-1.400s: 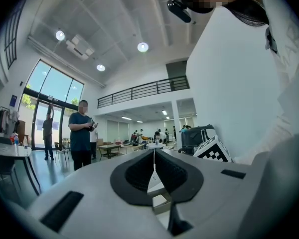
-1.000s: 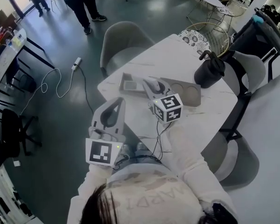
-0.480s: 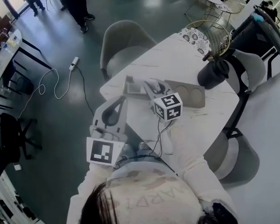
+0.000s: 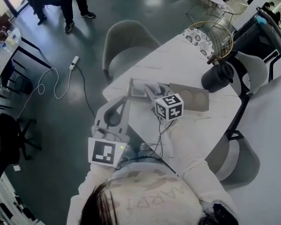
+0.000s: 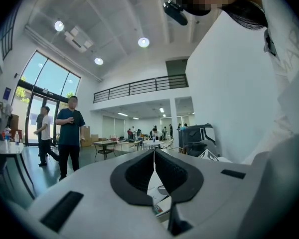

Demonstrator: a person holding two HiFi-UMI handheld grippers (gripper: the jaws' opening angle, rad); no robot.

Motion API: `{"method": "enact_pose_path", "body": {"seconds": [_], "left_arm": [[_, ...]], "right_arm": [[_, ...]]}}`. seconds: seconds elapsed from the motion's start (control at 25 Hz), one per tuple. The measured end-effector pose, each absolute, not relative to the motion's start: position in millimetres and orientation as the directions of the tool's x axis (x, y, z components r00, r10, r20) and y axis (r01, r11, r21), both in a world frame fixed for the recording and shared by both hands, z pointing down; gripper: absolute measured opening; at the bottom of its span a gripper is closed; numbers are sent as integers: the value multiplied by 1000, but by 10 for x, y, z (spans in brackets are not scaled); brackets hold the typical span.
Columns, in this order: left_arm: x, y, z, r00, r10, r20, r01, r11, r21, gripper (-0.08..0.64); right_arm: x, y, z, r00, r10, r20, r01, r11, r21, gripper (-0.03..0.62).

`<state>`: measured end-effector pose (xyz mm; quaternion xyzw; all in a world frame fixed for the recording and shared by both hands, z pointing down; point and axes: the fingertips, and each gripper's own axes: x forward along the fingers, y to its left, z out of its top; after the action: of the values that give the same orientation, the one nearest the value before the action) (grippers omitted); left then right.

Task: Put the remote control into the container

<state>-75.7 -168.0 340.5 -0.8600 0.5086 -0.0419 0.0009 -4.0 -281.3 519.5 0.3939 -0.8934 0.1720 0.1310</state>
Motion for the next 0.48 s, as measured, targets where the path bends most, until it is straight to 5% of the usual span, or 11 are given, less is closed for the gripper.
{"method": "enact_pose_path", "body": {"seconds": [0.48], "left_arm": [[-809,-1741,3437,482,-873,74,-873,-486,-37,14]], "right_arm": [[71,-2912,5480,-688,-610,392,-701,421,-575,90]]}}
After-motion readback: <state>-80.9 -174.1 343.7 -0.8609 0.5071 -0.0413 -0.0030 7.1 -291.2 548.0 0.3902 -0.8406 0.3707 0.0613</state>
